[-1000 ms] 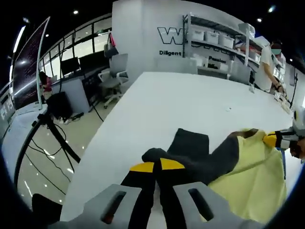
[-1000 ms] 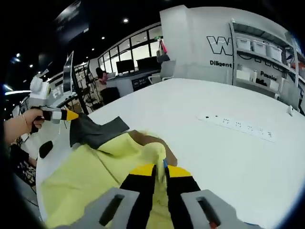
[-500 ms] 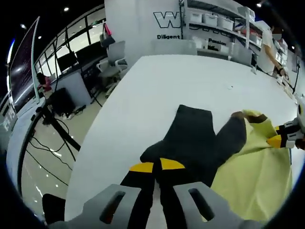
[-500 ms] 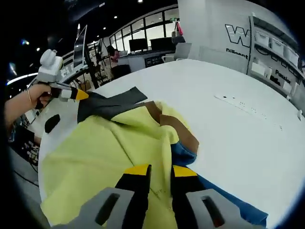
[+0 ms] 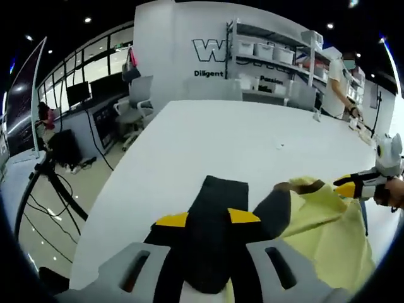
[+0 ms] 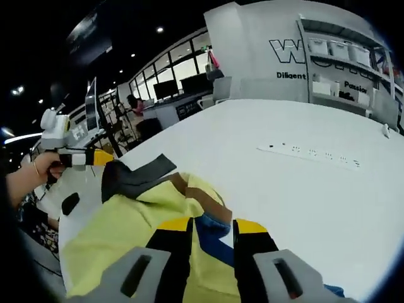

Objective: Fold the garment on the visible template until the final outline fits inside the template.

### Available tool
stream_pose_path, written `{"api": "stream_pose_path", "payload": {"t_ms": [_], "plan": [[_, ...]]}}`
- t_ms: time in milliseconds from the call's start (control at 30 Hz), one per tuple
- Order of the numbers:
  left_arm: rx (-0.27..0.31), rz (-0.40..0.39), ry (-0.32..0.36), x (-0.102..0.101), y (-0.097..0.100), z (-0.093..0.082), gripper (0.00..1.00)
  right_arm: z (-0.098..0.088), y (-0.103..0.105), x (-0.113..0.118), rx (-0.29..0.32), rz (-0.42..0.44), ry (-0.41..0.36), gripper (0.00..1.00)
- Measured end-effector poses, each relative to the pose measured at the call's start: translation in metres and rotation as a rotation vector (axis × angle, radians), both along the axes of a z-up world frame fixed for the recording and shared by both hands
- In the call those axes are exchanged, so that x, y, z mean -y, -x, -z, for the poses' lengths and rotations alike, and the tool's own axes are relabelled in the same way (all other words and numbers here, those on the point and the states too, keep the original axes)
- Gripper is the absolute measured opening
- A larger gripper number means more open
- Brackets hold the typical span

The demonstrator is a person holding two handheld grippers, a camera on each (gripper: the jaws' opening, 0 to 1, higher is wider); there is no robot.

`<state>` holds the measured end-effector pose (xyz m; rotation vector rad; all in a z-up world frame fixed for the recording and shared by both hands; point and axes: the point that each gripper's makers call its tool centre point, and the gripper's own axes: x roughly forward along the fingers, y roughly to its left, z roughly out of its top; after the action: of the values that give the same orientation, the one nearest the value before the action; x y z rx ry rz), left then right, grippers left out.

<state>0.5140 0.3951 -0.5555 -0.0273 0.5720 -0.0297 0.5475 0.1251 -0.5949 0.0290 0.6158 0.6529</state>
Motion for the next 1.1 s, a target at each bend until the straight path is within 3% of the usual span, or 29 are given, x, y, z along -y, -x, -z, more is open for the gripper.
{"api": "stream_pose_path", "payload": {"t_ms": [300,433,567,700,867,1000,1100], "plan": [[0.062,0.107,0.054,0.041,-0.022,-0.004,0.33,0.009,-0.014,0.013,-0.011,0.065,-0.005,0.33],[0.051,0.126,0.060,0.049,-0.026,0.001,0.36,0.012,-0.015,0.012,-0.010,0.060,0.002,0.33],[-0.001,0.181,0.095,0.072,-0.033,0.024,0.35,0.024,-0.016,-0.003,-0.030,0.046,-0.010,0.33],[-0.044,0.282,0.064,0.087,-0.033,0.037,0.33,0.030,-0.016,-0.012,-0.025,0.020,0.007,0.27],[-0.085,0.351,0.024,0.096,-0.038,0.048,0.29,0.034,-0.016,-0.017,-0.024,-0.004,0.022,0.20],[-0.111,0.376,-0.004,0.099,-0.041,0.055,0.20,0.038,-0.013,-0.021,-0.028,-0.032,0.034,0.07],[-0.187,0.402,-0.013,0.102,-0.037,0.074,0.10,0.041,-0.010,-0.023,-0.046,-0.041,0.028,0.00]]}}
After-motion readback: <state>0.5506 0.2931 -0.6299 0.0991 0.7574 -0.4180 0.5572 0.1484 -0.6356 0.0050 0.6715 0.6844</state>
